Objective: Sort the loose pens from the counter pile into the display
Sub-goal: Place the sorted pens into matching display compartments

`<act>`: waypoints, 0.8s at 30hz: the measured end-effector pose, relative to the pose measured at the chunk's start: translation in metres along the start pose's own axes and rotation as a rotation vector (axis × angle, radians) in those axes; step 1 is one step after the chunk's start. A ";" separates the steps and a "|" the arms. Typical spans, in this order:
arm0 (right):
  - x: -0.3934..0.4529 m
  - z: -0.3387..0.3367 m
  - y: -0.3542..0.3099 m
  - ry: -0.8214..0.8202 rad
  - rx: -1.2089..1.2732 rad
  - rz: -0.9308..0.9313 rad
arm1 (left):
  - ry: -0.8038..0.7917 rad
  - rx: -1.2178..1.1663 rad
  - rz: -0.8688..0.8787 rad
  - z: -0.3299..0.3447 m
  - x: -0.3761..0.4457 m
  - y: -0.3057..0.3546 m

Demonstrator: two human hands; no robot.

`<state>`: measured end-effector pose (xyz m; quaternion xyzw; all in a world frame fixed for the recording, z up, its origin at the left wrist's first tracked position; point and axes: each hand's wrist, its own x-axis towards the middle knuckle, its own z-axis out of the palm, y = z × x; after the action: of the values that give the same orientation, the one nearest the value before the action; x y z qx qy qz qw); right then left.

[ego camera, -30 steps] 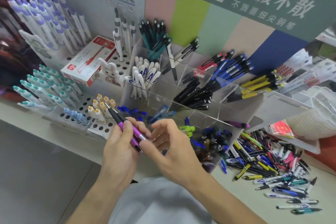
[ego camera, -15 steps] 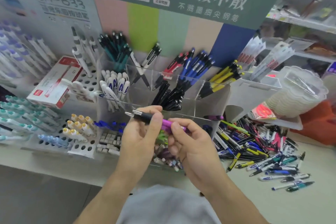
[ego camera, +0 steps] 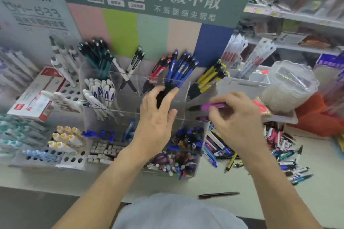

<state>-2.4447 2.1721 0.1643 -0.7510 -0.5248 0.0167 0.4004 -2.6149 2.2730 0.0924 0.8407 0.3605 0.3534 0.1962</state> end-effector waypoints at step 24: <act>-0.029 -0.015 0.050 -0.011 0.117 -0.033 | 0.386 0.011 0.067 0.014 -0.025 0.046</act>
<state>-2.4126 2.1331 0.1324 -0.7174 -0.5375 0.0449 0.4408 -2.5956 2.2234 0.0987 0.7700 0.3650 0.5124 0.1068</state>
